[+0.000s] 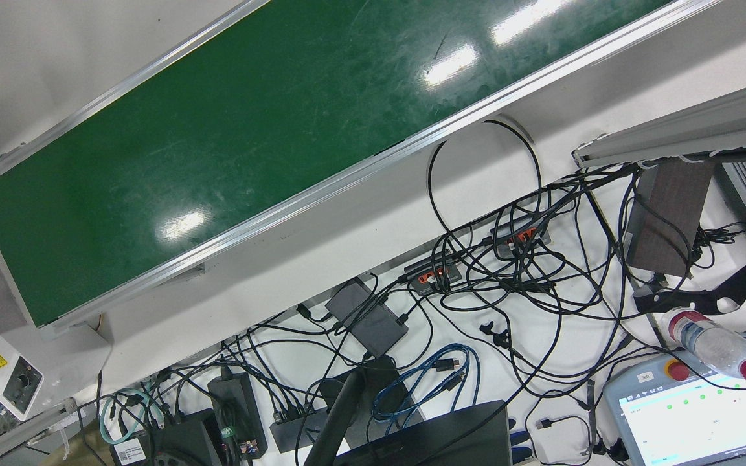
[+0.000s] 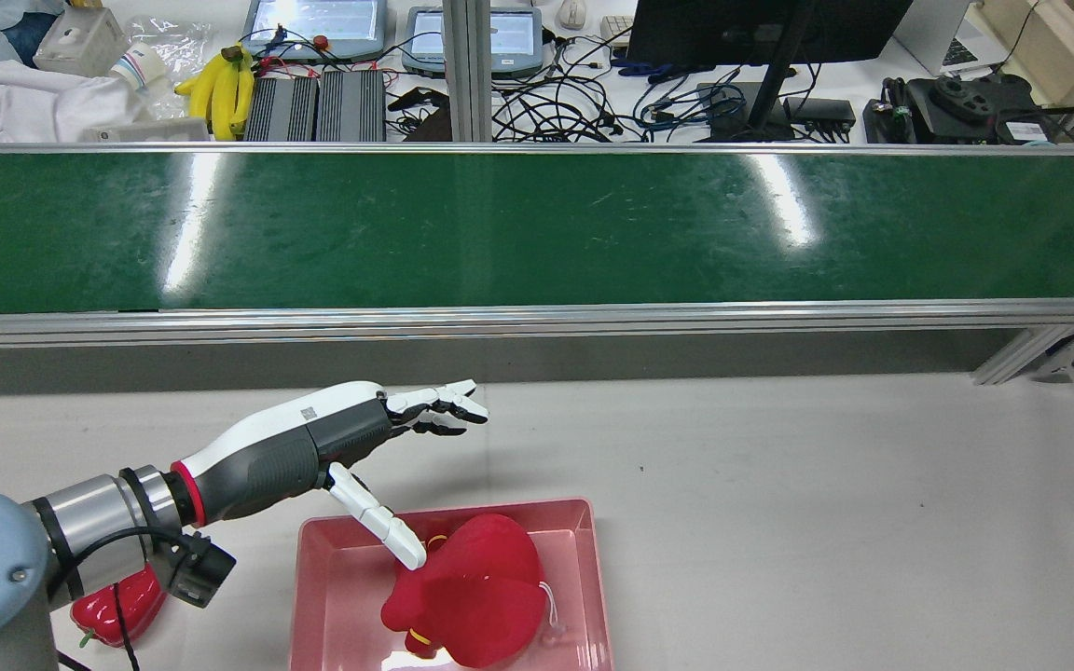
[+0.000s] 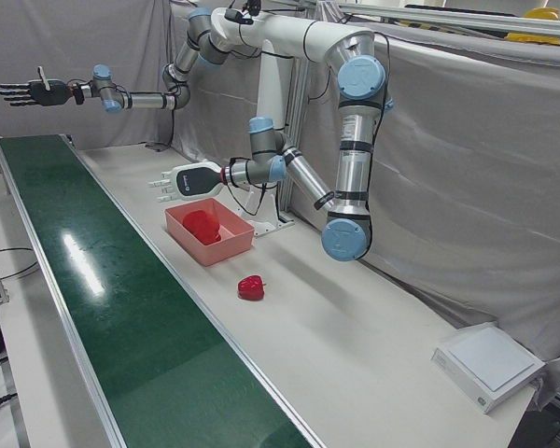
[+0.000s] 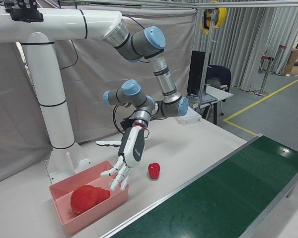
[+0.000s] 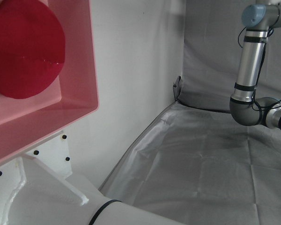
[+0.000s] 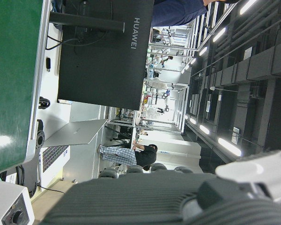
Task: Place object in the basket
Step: 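Open the left hand to release the plush toy into the tray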
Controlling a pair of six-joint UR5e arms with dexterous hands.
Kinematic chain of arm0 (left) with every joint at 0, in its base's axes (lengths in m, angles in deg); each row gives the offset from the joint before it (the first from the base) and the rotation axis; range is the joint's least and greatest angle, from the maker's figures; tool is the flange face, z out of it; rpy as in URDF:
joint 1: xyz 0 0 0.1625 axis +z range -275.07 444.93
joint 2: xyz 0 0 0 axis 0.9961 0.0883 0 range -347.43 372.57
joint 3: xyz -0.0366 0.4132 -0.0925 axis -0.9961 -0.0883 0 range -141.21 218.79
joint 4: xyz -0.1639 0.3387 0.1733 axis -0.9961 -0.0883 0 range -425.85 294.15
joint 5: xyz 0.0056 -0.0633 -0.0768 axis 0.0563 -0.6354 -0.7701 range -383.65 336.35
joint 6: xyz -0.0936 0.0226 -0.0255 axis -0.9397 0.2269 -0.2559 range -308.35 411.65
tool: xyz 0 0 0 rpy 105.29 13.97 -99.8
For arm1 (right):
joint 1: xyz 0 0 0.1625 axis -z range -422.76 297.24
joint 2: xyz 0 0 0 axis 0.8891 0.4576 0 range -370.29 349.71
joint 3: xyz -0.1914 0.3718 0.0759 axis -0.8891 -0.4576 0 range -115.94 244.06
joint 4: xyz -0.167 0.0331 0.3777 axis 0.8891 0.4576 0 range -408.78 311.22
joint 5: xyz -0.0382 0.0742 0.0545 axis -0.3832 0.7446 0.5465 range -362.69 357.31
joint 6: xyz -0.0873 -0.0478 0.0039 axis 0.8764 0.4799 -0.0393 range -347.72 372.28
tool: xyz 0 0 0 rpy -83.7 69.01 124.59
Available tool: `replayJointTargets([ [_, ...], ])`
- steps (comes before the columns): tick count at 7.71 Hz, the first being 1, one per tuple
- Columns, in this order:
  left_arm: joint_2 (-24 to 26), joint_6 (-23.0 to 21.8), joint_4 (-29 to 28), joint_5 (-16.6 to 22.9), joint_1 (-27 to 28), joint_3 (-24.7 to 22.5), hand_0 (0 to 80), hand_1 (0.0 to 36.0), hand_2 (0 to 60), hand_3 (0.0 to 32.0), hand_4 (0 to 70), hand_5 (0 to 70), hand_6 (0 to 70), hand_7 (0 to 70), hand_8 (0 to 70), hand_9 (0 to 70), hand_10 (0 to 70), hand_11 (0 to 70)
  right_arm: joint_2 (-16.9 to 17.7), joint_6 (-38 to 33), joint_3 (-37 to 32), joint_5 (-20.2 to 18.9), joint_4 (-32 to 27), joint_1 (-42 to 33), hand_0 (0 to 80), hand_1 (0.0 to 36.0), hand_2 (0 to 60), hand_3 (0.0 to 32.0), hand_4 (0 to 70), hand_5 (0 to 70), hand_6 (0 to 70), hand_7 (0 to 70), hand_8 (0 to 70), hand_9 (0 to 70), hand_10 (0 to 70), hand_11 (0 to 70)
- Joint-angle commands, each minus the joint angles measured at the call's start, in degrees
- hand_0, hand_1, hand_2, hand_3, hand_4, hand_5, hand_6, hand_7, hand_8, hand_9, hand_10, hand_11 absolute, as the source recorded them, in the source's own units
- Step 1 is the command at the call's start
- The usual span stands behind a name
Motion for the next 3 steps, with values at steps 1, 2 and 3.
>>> replayJointTargets([
  [1,-1.01,-2.42,0.46,0.01,-7.54,-3.02,51.5,14.6,3.2,0.0,22.7,41.8,7.7,15.7,23.4,35.8,11.6,18.0,0.0,0.0,0.0,0.0,0.0,0.0,0.0,0.0,0.0,0.0,0.0,0.0,0.0,0.0,0.0,0.0,0.0,0.0],
  [2,-1.36,-4.18,-0.24,-0.26,-10.52,-2.94,50.9,13.0,3.0,0.0,21.6,64.9,13.5,28.4,31.9,47.4,20.2,30.3,0.0,0.0,0.0,0.0,0.0,0.0,0.0,0.0,0.0,0.0,0.0,0.0,0.0,0.0,0.0,0.0,0.0,0.0],
  [3,-2.84,-4.72,-1.55,-0.35,-13.77,-2.94,50.7,12.2,2.0,0.0,20.2,69.6,15.0,32.3,34.4,50.6,22.5,33.5,0.0,0.0,-0.09,0.0,0.0,0.0,0.0,0.0,0.0,0.0,0.0,0.0,0.0,0.0,0.0,0.0,0.0,0.0],
])
